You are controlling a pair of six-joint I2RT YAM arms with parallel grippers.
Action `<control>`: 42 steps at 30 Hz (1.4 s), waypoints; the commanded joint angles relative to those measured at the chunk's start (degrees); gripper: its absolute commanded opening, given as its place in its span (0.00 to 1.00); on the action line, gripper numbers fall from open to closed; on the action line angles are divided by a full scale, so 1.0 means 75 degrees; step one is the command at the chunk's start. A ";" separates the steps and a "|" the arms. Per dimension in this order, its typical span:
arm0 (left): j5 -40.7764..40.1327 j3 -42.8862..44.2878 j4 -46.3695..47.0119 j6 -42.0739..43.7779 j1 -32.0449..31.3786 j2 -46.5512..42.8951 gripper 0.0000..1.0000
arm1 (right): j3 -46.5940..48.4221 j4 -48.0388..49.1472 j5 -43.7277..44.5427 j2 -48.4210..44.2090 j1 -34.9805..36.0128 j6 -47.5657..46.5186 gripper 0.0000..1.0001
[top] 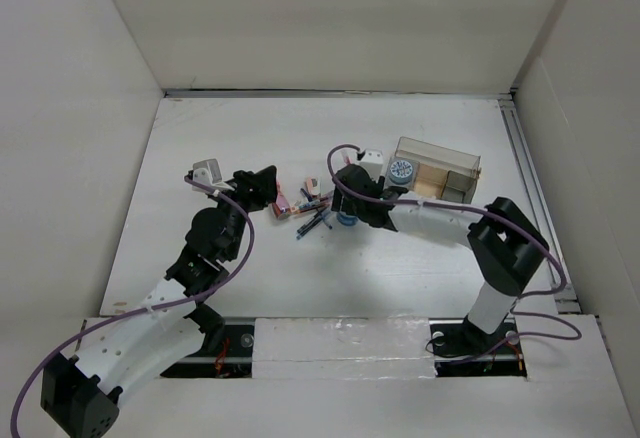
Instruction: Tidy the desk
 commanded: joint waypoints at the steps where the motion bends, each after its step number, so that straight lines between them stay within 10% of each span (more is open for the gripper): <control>1: -0.0077 0.0052 0.0207 -0.0045 -0.0036 -0.0079 0.59 | -0.0102 0.0497 0.0400 -0.0840 0.0049 0.0163 0.50; 11: -0.0064 -0.0041 0.0348 -0.0022 -0.0036 -0.0103 0.59 | -0.0771 0.0582 0.1466 -0.2916 -0.0875 0.0397 0.49; 30: -0.0042 -0.0053 0.0325 -0.0045 -0.0036 -0.0149 0.59 | -0.1052 -0.0109 0.1291 -0.2249 -0.1802 0.0538 0.51; 37: -0.0123 -0.0018 0.0243 -0.0057 -0.0036 -0.0126 0.59 | -0.0830 -0.0040 0.0905 -0.1921 -0.1802 0.0410 0.83; 42: -0.0135 -0.0088 0.0324 -0.0068 -0.0036 -0.0278 0.59 | -0.0572 -0.0028 0.1078 -0.2188 -0.1535 0.0316 0.86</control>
